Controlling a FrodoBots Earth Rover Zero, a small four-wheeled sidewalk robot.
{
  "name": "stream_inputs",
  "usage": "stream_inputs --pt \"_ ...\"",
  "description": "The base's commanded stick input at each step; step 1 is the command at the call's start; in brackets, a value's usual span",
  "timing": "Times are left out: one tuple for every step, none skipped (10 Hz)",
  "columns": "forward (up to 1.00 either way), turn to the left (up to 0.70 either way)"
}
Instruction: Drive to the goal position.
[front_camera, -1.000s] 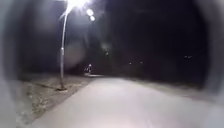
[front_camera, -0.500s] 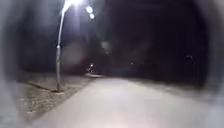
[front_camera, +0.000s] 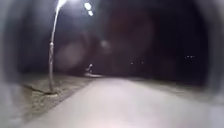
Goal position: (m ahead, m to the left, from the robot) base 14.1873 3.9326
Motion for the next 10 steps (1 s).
stream_inputs --pt "0.7 0.0" --pt "0.7 0.0" --pt "0.7 0.0" --pt "0.7 0.13" --pt "0.7 0.14" --pt "0.7 0.14" --pt "0.7 0.14" --pt "0.7 0.05" --pt "0.7 0.0" --pt "0.7 0.0"
